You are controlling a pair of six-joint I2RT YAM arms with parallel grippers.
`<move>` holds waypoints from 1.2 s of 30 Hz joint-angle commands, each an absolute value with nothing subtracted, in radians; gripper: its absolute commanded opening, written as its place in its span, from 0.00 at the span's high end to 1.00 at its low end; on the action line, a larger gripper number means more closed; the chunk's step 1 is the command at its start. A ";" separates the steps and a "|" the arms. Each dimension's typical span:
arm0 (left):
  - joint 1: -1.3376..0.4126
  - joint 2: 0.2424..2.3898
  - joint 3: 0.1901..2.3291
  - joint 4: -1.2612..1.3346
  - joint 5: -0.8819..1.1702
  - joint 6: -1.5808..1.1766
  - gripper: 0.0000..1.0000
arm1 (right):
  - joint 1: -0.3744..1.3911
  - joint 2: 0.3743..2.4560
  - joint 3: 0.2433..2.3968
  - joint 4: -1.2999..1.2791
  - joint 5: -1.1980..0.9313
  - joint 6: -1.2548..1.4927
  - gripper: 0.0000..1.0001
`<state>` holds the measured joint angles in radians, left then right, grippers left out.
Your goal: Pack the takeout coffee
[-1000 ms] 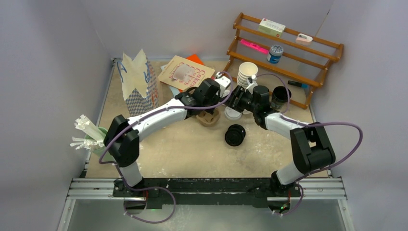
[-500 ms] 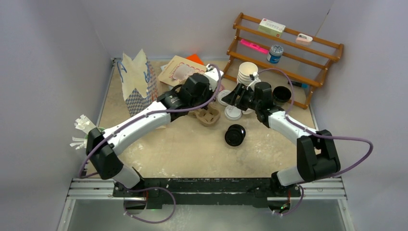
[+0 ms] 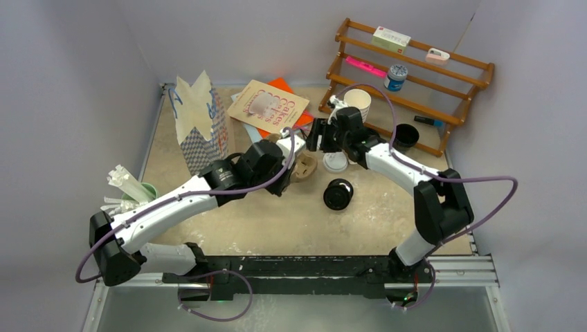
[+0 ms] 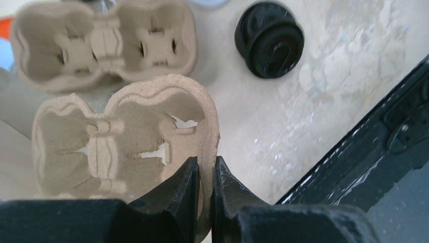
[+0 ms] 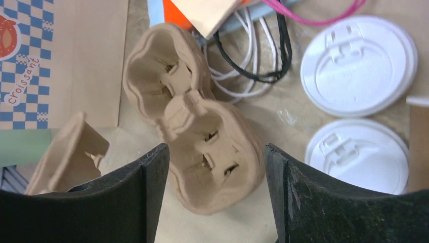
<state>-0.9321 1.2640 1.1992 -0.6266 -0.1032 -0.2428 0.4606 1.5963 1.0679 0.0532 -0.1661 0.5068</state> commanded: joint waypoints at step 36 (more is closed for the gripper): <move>-0.977 0.991 0.938 -0.590 -0.340 -0.513 0.28 | 0.560 1.872 1.402 -0.266 -0.179 0.097 0.72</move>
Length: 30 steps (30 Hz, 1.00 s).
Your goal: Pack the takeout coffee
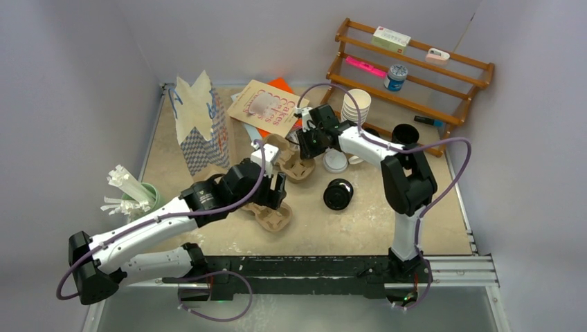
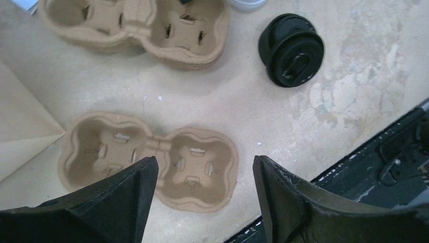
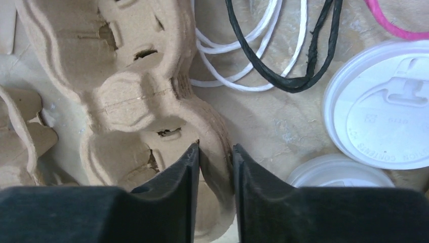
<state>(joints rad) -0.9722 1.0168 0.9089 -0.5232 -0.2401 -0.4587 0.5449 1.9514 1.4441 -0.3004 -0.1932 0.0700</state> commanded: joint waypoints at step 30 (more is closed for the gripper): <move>-0.977 0.871 0.774 -0.543 -0.521 -0.615 0.28 | 0.553 0.768 0.747 -0.666 0.456 0.817 0.92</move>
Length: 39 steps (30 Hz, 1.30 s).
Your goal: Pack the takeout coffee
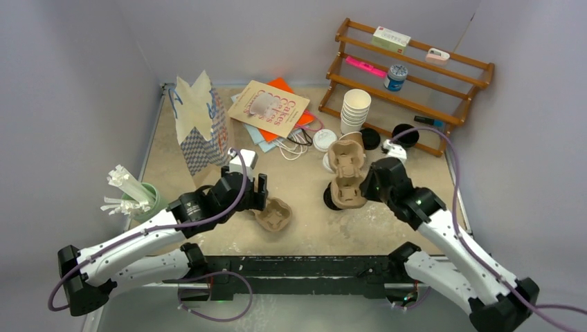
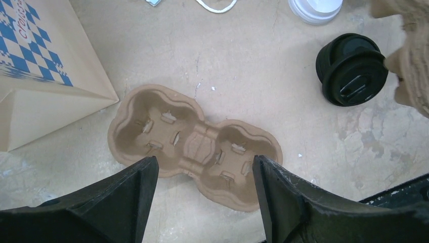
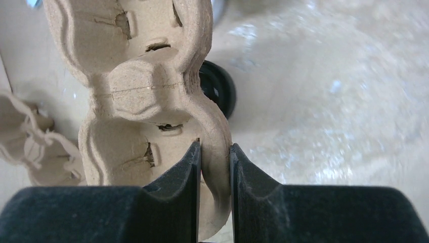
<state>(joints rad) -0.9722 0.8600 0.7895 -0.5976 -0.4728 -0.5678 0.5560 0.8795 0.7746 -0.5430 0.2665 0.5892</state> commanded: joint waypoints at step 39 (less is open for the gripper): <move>-0.931 0.932 0.585 -0.470 -0.460 -0.869 0.14 | 0.320 0.911 0.847 -0.375 -0.146 0.427 0.14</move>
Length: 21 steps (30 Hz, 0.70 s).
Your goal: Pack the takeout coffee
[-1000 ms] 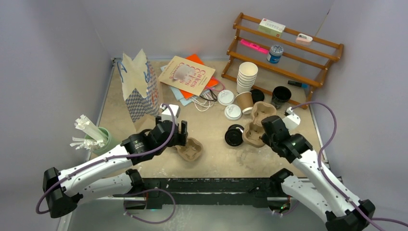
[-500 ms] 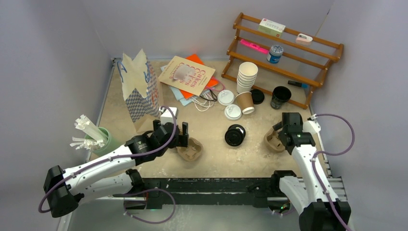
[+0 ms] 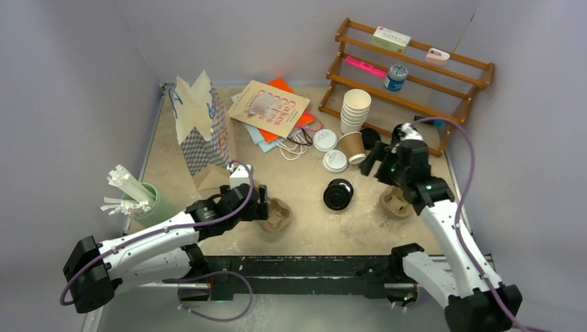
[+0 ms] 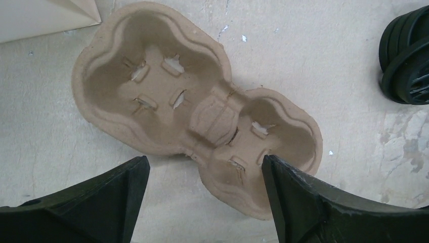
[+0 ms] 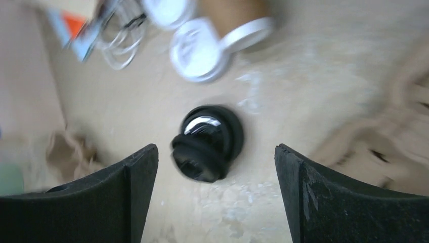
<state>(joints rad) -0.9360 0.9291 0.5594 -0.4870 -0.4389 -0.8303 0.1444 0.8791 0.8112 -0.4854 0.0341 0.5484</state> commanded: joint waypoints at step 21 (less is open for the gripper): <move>-0.798 0.919 1.295 -0.859 -0.787 -0.392 0.15 | 1.059 1.543 1.190 -0.160 0.249 0.453 0.06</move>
<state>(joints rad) -0.8787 0.8742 1.2106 -0.8608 -0.7261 -0.5365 0.9810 1.4979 1.0813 -0.1673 0.0616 0.3485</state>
